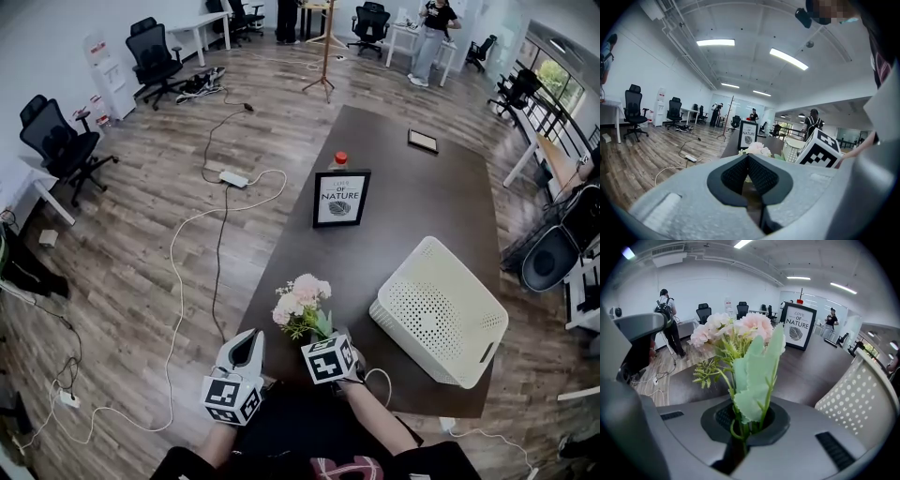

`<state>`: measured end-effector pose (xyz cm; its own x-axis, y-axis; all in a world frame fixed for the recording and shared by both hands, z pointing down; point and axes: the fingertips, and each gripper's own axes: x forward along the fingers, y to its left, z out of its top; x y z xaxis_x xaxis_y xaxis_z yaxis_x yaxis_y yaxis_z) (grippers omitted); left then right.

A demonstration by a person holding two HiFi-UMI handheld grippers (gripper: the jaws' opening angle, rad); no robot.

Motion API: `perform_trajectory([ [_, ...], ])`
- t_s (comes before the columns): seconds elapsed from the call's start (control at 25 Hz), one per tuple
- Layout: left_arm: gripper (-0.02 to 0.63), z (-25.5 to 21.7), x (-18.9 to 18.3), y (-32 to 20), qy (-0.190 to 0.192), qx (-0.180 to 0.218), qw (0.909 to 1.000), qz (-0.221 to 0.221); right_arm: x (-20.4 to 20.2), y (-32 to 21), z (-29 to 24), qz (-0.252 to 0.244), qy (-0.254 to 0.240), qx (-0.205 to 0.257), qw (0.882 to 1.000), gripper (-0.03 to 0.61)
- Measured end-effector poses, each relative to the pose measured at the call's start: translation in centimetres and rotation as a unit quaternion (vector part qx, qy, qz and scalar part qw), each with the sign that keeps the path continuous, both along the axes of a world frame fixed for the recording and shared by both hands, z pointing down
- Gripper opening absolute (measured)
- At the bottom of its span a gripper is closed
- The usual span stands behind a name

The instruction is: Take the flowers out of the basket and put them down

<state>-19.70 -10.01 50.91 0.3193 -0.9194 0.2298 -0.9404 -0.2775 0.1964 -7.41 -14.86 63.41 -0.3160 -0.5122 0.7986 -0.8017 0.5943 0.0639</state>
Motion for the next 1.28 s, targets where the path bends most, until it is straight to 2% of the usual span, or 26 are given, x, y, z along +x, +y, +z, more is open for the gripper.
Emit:
perform_trajectory([
  [0.52, 0.008, 0.2, -1.1, 1.1, -0.002, -0.004, 1.0, -0.006, -0.1, 0.3, 2.8, 0.022, 0.017, -0.014, 1.0, 0.032],
  [0.68, 0.008, 0.1, -0.8, 1.1, -0.005, -0.003, 1.0, 0.005, -0.5, 0.4, 3.5, 0.013, 0.03, -0.016, 0.999, 0.035],
  [0.84, 0.008, 0.4, -1.3, 0.9, -0.002, -0.004, 1.0, -0.006, -0.4, 0.2, 3.9, -0.002, 0.034, -0.019, 0.999, 0.037],
  [1.28, 0.008, 0.3, -1.1, 0.6, 0.001, -0.009, 1.0, 0.0, 0.6, -0.4, 3.0, 0.027, 0.007, -0.04, 0.999, 0.124],
])
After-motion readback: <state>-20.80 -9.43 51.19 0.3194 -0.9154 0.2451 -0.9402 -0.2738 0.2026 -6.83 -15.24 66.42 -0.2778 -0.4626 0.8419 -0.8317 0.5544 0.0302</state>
